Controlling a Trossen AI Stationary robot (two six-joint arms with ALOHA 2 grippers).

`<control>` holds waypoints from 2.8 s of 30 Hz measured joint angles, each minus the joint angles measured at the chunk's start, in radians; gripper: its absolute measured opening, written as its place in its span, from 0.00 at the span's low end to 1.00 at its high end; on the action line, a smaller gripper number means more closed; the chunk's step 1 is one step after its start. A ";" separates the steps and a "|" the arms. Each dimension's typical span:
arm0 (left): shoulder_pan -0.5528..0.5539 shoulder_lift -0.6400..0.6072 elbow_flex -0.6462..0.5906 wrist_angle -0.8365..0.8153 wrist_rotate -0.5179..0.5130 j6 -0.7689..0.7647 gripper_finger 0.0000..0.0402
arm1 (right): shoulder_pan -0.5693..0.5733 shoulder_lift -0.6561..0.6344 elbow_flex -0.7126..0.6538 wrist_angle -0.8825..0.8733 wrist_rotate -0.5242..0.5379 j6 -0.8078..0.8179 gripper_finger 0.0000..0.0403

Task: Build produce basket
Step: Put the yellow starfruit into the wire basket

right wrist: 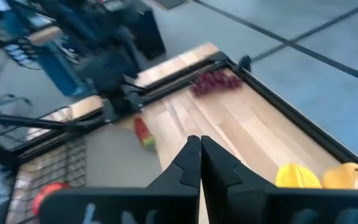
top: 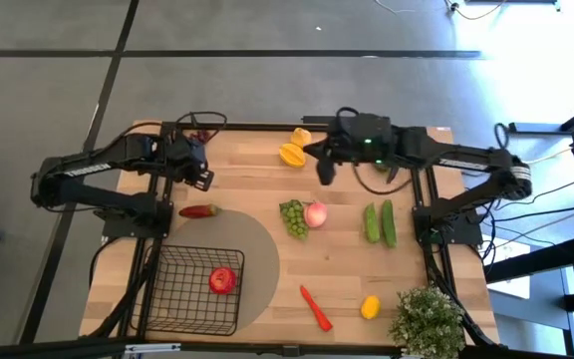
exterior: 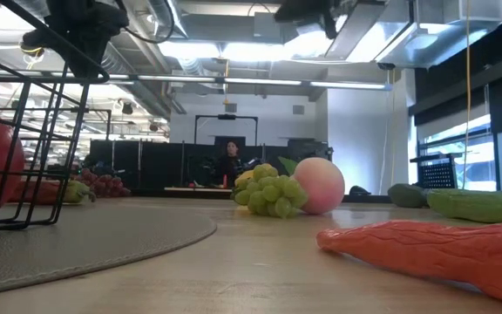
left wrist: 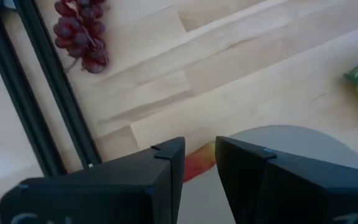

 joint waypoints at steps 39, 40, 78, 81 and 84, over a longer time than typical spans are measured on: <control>0.062 0.000 0.001 0.048 0.082 0.028 0.20 | -0.249 0.779 0.749 -0.735 -0.192 -0.200 0.26; 0.062 0.000 0.001 0.047 0.082 0.022 0.20 | -0.254 0.794 0.749 -0.737 -0.227 -0.213 0.26; 0.062 0.000 0.001 0.047 0.082 0.019 0.20 | -0.326 0.910 0.748 -0.717 -0.190 -0.319 0.26; 0.061 0.000 0.001 0.047 0.082 0.019 0.20 | -0.325 0.910 0.748 -0.717 -0.189 -0.320 0.26; 0.062 0.000 0.001 0.047 0.082 0.019 0.20 | -0.329 0.910 0.748 -0.716 -0.186 -0.325 0.26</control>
